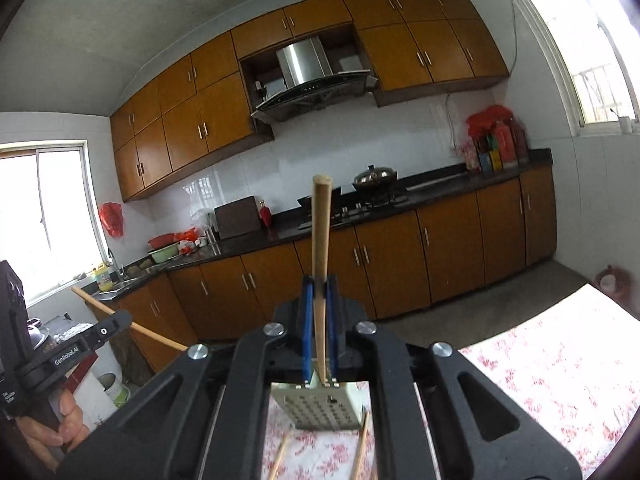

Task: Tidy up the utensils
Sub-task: 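Carry the chopsticks above the green holder and insert them, opening both tools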

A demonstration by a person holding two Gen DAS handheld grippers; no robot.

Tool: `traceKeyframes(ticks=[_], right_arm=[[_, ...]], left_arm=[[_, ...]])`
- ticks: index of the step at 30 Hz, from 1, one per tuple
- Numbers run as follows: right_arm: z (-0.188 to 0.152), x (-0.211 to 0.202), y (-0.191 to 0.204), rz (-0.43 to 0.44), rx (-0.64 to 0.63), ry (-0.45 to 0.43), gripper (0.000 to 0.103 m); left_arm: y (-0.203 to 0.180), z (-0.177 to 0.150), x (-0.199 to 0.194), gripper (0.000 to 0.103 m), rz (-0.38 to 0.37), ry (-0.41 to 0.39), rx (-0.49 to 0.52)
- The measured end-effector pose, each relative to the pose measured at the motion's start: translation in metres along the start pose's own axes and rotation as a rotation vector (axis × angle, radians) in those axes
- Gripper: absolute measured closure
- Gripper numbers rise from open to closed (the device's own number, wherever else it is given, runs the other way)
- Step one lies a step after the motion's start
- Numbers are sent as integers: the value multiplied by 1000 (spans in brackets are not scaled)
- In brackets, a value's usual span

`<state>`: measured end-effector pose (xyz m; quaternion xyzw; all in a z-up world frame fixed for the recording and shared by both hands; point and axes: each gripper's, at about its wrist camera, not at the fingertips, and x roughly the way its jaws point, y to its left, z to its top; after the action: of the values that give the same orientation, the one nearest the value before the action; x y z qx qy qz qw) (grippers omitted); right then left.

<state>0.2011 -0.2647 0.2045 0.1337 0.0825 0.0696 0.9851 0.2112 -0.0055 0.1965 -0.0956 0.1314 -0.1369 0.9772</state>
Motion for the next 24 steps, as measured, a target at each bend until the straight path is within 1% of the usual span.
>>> traceKeyframes(ticks=[2,4,8,13,18,21,24], right_arm=[[-1,15,6,-3,-15,-6,96],[-3,31,9,-14,-30,4,96],[-11,64,9,-36,-42,52,96],[-29,97,4,-49,-26,126,96],[-40,112,2,-48,-29,153,96],[-46,117,2,-46,-31,171,95],[-49,120,1,-54,-25,191,92]], left_arm=[[-4,1,14,96,12,-8,-5],[-7,0,26,96,28,2,3],[-6,-12,52,96,35,82,-5],[1,-26,72,96,39,144,-19],[3,-37,80,96,33,171,-2],[6,-41,85,96,22,198,-9],[8,-44,87,96,8,232,-29]])
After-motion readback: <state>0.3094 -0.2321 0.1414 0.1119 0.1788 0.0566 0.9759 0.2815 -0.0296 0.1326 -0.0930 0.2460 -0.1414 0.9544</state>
